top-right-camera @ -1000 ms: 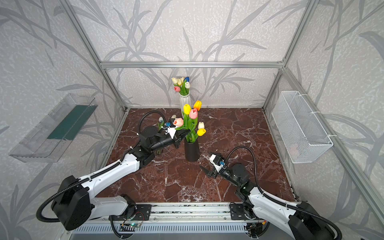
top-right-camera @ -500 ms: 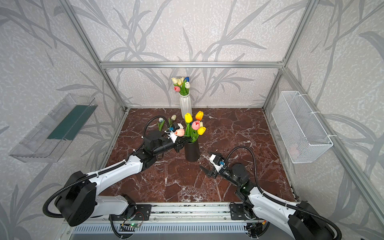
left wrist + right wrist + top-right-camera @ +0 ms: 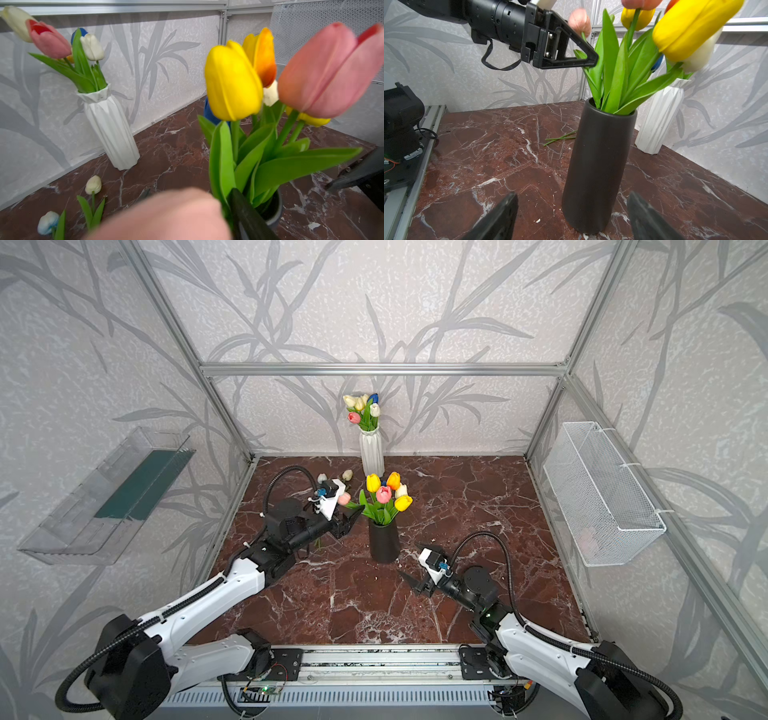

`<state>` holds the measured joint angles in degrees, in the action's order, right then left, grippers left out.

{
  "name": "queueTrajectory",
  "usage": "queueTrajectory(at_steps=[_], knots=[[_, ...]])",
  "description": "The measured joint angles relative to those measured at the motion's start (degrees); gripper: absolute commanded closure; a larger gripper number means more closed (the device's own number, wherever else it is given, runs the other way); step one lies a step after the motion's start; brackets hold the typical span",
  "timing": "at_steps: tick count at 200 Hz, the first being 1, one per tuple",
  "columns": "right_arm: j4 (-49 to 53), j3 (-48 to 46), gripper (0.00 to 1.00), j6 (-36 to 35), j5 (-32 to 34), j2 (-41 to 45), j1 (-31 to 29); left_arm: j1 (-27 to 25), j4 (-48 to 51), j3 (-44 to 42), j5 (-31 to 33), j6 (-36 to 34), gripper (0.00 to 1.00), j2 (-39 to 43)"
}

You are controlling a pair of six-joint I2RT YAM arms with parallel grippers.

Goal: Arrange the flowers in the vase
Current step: 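Open the left gripper and withdraw it from the black cup, then move the left gripper down to the white tulip on the table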

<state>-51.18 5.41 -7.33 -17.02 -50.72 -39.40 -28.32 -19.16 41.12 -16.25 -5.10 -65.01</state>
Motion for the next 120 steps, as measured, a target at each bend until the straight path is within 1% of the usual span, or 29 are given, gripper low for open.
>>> queueTrajectory(at_steps=[10, 18, 42, 70, 86, 98, 112, 120], knots=[[-0.04, 0.02, 0.17, 0.02, 0.00, -0.20, 0.00, 1.33, -0.07, -1.51, 0.68, -0.13, 0.11, 1.55], [-0.07, 0.02, 0.17, 0.02, 0.00, -0.39, 0.00, 2.36, -0.15, -2.45, 1.05, 0.20, 0.06, 2.71], [-0.46, 0.07, 0.16, 0.20, 0.00, -1.22, 0.00, 4.74, -0.66, -3.23, 0.39, 0.24, 0.01, 5.46], [-1.29, 0.13, 0.16, 0.22, -0.02, -2.12, 0.00, 4.92, -1.49, -2.10, -3.41, 0.98, 0.01, 6.56], [-1.29, 0.20, 0.16, 0.22, -0.02, -2.40, 0.00, 4.85, -2.60, -1.55, -3.91, 1.46, 0.02, 6.67], [-1.31, 0.22, 0.16, 0.24, -0.04, -2.47, 0.00, 4.85, -3.23, -1.51, -2.34, 1.07, 0.03, 6.84], [-1.29, 0.22, 0.16, 0.24, -0.04, -2.45, 0.00, 5.38, -5.49, -2.10, 2.60, 0.74, 0.04, 6.47], [-1.29, 0.22, 0.16, 0.24, -0.07, -2.43, 0.00, 6.88, -6.51, -2.40, 5.01, 1.38, 0.05, 5.64]])
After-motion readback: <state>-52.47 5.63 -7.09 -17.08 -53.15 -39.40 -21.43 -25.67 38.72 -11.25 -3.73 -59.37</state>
